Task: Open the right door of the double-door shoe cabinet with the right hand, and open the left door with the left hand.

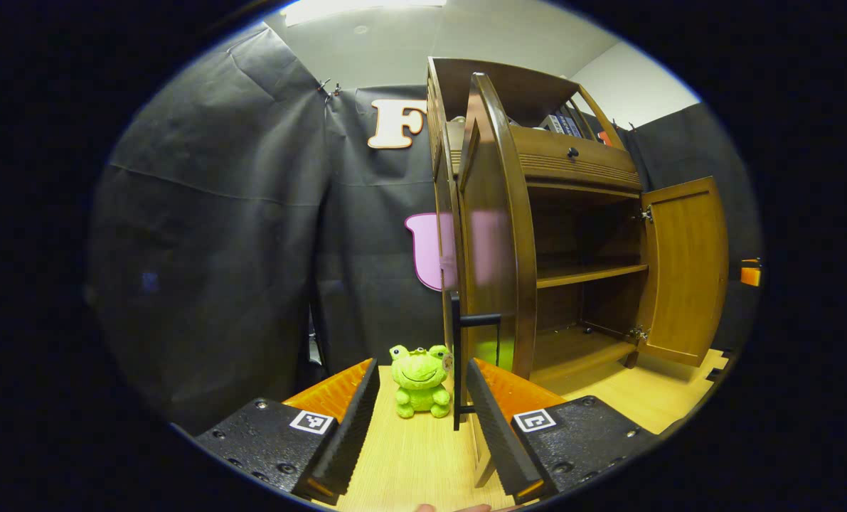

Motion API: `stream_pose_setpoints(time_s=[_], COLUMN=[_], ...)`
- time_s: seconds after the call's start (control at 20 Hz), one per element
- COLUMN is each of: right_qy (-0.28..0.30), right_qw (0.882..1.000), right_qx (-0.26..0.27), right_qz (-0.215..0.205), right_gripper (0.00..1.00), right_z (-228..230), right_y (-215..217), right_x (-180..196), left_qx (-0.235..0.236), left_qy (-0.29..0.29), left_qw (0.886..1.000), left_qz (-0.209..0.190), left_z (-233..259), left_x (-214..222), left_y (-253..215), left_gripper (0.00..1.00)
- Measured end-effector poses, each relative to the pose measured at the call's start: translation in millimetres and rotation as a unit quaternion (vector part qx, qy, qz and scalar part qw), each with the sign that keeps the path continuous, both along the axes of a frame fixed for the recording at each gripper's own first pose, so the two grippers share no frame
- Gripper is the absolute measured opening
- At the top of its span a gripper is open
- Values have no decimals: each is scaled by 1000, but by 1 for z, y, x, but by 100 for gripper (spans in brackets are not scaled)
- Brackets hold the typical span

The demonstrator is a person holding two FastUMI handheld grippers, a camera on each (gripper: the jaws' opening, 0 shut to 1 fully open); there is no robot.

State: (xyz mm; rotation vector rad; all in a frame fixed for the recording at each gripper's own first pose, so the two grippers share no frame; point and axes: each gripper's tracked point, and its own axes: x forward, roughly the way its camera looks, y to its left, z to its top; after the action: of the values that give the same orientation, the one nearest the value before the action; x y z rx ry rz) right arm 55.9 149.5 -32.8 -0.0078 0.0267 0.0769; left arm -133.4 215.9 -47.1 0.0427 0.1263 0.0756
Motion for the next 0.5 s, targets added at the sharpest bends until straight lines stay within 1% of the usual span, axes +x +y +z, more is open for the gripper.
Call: stream_pose_setpoints(time_s=[0.1, 0.15, 0.2, 0.35, 0.45, 0.5], right_qy=[-4, -5, -4, -7, -13, -16], right_qw=[1000, 1000, 1000, 1000, 1000, 1000], right_qx=[2, 2, 3, 7, 11, 14], right_qz=[3, 4, 4, 2, 2, 0], right_gripper=[100, 100, 100, 100, 100, 100], right_z=[0, -1, -2, -1, -1, -2], right_y=[-1, -3, -4, -11, -15, -18], right_x=[-4, -6, -7, -12, -15, -18], left_qx=[5, 7, 9, 14, 12, 9], left_qy=[-1, 1, 3, 6, -4, -4], left_qw=[1000, 1000, 999, 998, 996, 996], left_qz=[16, 24, 34, 67, 83, 90], left_z=[6, 9, 12, 21, 29, 30], left_x=[-4, -4, -5, -7, -7, -8], left_y=[0, 0, 0, 1, 2, 1], left_gripper=[82, 86, 87, 90, 88, 89])
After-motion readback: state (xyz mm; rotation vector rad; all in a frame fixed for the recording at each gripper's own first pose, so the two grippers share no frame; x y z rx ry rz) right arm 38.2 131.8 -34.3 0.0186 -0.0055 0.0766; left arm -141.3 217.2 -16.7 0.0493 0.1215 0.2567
